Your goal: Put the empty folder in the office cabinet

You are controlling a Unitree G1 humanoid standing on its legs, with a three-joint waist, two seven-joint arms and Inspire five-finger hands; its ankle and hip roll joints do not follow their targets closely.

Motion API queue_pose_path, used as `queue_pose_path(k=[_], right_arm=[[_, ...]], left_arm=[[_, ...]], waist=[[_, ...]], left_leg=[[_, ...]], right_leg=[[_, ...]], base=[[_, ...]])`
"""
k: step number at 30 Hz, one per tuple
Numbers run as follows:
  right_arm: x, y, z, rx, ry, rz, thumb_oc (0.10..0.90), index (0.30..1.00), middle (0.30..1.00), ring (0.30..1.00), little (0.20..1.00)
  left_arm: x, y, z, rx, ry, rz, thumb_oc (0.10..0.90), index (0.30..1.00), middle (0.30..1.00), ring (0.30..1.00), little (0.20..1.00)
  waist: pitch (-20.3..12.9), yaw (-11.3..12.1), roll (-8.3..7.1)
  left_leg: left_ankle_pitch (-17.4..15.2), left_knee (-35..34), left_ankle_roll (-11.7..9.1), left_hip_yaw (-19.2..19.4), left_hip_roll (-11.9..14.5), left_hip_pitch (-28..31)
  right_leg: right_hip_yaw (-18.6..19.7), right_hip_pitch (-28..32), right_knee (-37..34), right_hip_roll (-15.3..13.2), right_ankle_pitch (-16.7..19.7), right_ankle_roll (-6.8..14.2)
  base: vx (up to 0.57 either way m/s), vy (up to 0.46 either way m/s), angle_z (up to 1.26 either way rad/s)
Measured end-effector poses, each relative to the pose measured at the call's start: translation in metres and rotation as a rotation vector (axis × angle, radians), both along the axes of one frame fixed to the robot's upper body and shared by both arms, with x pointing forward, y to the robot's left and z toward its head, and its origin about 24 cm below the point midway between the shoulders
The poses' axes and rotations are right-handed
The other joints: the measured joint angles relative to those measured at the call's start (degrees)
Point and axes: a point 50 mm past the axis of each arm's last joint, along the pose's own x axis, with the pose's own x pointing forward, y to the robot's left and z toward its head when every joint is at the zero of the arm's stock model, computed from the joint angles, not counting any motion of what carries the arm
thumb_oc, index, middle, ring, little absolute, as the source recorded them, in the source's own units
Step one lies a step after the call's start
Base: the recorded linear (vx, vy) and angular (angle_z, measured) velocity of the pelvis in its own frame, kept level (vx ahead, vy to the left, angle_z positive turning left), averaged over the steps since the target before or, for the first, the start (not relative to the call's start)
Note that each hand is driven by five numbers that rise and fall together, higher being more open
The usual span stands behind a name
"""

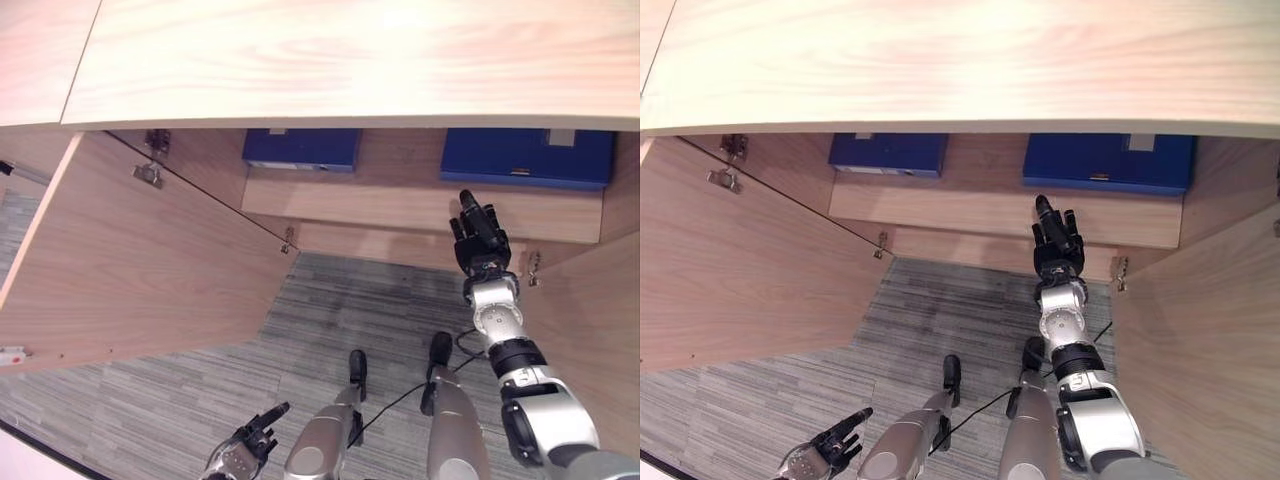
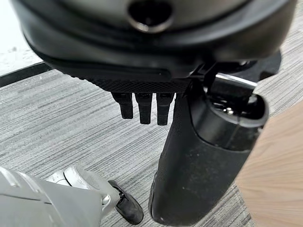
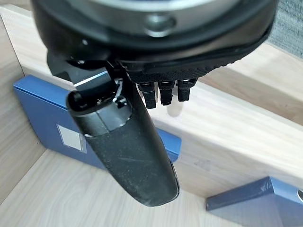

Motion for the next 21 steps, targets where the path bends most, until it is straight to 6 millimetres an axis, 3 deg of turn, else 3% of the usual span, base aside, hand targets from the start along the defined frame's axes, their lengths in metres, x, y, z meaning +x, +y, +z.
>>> queue_pose_path(k=[3, 5, 6, 7, 9, 12, 14, 16, 18, 19, 21], right_arm=[[0.003, -0.012, 0.002, -0.168, 0.067, 0.053, 0.8, 0.9, 0.9, 0.9, 0.9], [0.007, -0.026, 0.009, -0.497, 0.163, 0.141, 0.8, 0.9, 0.9, 0.9, 0.9], [0.009, -0.034, 0.017, -0.741, 0.221, 0.212, 0.8, 0.9, 0.9, 0.9, 0.9], [0.009, -0.043, 0.023, -0.838, 0.248, 0.219, 0.8, 0.9, 0.9, 0.9, 0.9], [0.013, -0.042, 0.024, -1.024, 0.317, 0.271, 0.8, 0.9, 0.9, 0.9, 0.9], [0.007, -0.04, 0.007, -1.095, 0.375, 0.315, 0.8, 0.9, 0.9, 0.9, 0.9], [-0.005, -0.035, -0.019, -1.121, 0.414, 0.369, 0.8, 0.9, 0.9, 0.9, 0.9], [-0.028, -0.028, -0.057, -1.123, 0.492, 0.452, 0.8, 0.9, 0.9, 0.9, 0.9], [-0.062, -0.02, -0.1, -1.087, 0.578, 0.581, 0.8, 0.9, 0.9, 0.9, 0.9], [-0.091, -0.015, -0.132, -1.033, 0.679, 0.664, 0.8, 0.9, 0.9, 0.9, 0.9], [-0.127, -0.013, -0.159, -0.938, 0.753, 0.677, 0.8, 0.9, 0.9, 0.9, 0.9]], left_arm=[[-0.004, 0.001, -0.001, -0.002, 0.015, 0.012, 0.8, 0.9, 0.9, 0.9, 0.9], [-0.004, 0.003, -0.002, 0.0, 0.023, 0.016, 0.8, 0.9, 0.9, 0.9, 0.9], [-0.003, 0.004, -0.001, 0.005, 0.027, 0.011, 0.8, 0.9, 0.9, 0.9, 0.9], [-0.003, 0.006, -0.001, 0.013, 0.026, 0.005, 0.8, 0.9, 0.9, 0.9, 0.9], [-0.003, 0.011, 0.0, 0.029, 0.029, -0.009, 0.8, 0.9, 0.9, 0.9, 0.9], [0.001, 0.015, 0.002, 0.046, 0.018, -0.034, 0.8, 0.9, 0.9, 0.9, 0.9], [0.005, 0.013, 0.003, 0.058, 0.012, -0.074, 0.8, 0.9, 0.9, 0.9, 0.9], [-0.002, 0.016, 0.001, 0.071, 0.028, -0.096, 0.8, 0.9, 0.9, 0.9, 0.9], [-0.011, 0.021, -0.001, 0.091, 0.06, -0.118, 0.8, 0.9, 0.9, 0.9, 0.9], [-0.016, 0.024, -0.002, 0.099, 0.081, -0.123, 0.8, 0.9, 0.9, 0.9, 0.9], [-0.02, 0.024, -0.003, 0.101, 0.096, -0.129, 0.8, 0.9, 0.9, 0.9, 0.9]], waist=[[-0.03, 0.05, -0.04], [-0.06, -0.06, -0.08], [-0.06, 0.17, -0.08], [-0.09, -0.02, -0.2], [-0.43, 0.01, -0.91], [-0.74, -0.17, -1.59], [-1.08, -0.37, -1.99], [-4.13, -0.27, -3.66], [-7.0, -0.05, -5.56], [-8.89, -0.43, -6.84], [-9.44, -0.58, -7.45]], left_leg=[[0.01, 0.01, 0.0, 0.0, 0.0, -0.08], [0.01, 0.02, 0.0, 0.01, 0.01, -0.11], [0.01, 0.02, 0.0, -0.02, 0.01, -0.19], [0.01, 0.02, 0.0, -0.03, 0.05, -0.2], [0.03, 0.02, -0.03, -0.05, 0.09, -0.12], [0.11, 0.02, -0.14, -0.12, 0.35, 0.77], [-0.17, 0.01, -0.04, -0.37, 0.49, 2.76], [-1.21, 0.0, 0.07, -1.19, 0.71, 3.75], [-1.54, 0.0, 0.06, -1.6, 0.83, 5.53], [-2.41, 0.0, 0.42, -1.54, 0.71, 6.15], [-2.51, 0.0, 0.6, -1.5, 0.32, 8.05]], right_leg=[[-0.01, 0.06, -0.22, 0.03, 0.2, -0.09], [-0.05, 0.06, -0.21, 0.02, 0.26, -0.13], [-0.17, 0.06, -0.21, 0.0, 0.26, -0.15], [-0.21, 0.06, -0.21, 0.05, 0.26, -0.15], [-0.17, 0.1, -0.27, 0.28, 0.26, -0.18], [-0.62, 1.42, -0.73, 0.54, 0.35, -0.31], [-1.31, 4.17, -1.84, 0.4, 0.31, -0.26], [-1.8, 5.47, -2.24, 0.55, -0.21, 0.2], [-2.51, 8.47, -3.93, 0.79, -0.16, 0.24], [-2.2, 9.29, -4.91, 0.95, -0.07, 0.37], [-2.43, 12.15, -6.85, 1.03, 0.76, 0.51]], base=[[-0.02, -0.028, 0.0], [-0.04, -0.038, 0.02], [-0.02, -0.015, 0.04], [-0.03, -0.015, 0.02], [-0.01, 0.001, -0.02], [0.02, 0.024, 0.02], [0.06, 0.075, 0.14], [0.05, 0.072, 0.15], [0.04, 0.101, 0.06], [0.02, 0.123, 0.0], [0.0, 0.108, -0.03]])
